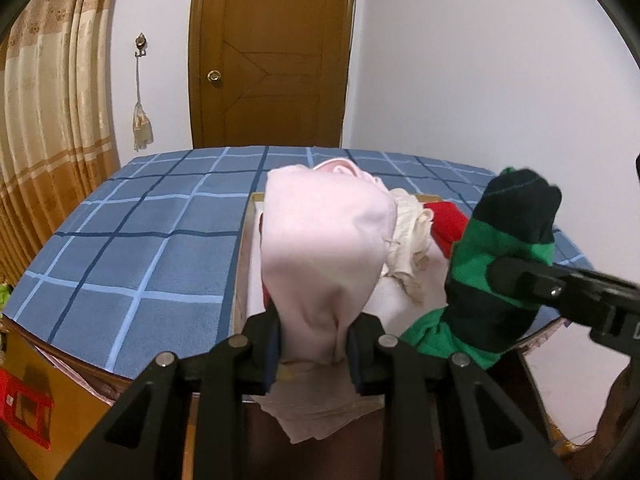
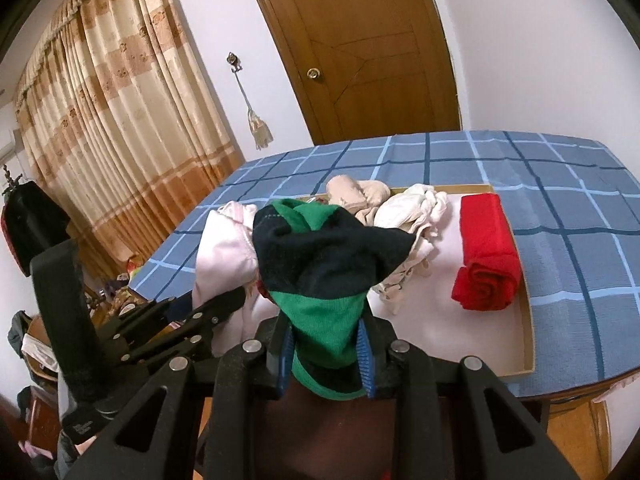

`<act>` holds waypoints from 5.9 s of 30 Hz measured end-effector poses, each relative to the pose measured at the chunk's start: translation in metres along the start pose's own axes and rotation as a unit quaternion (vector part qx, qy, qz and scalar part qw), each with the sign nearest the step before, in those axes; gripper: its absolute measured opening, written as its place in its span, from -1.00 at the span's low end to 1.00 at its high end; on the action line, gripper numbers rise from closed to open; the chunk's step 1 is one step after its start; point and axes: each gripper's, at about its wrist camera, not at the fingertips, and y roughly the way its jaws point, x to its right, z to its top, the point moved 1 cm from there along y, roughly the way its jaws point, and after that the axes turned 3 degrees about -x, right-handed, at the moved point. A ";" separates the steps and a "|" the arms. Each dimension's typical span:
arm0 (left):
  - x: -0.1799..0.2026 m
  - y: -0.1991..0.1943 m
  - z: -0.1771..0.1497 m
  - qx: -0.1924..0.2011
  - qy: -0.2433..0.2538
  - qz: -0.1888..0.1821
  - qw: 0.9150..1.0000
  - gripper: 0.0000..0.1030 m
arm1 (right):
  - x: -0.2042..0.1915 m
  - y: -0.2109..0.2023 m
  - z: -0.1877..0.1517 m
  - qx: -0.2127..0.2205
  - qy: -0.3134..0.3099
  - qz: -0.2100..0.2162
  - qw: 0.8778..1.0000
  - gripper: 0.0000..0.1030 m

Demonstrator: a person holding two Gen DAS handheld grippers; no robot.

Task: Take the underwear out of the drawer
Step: 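Lower both items into the tray beside the others and open both grippers, then move both open grippers down from the tray to the open drawer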

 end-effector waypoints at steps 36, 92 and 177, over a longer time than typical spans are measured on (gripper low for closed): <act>0.010 0.079 0.004 -0.052 0.014 0.019 0.998 -0.50 | 0.044 0.108 0.008 -0.011 0.156 0.018 0.987 -0.43; 0.043 0.023 -0.039 -0.040 0.056 0.039 0.997 0.98 | 0.054 0.010 -0.060 0.035 0.134 -0.023 0.990 0.24; 0.074 0.025 -0.174 -0.202 0.072 -0.001 0.977 0.98 | 0.095 -0.059 -0.214 -0.059 0.112 -0.136 0.983 0.24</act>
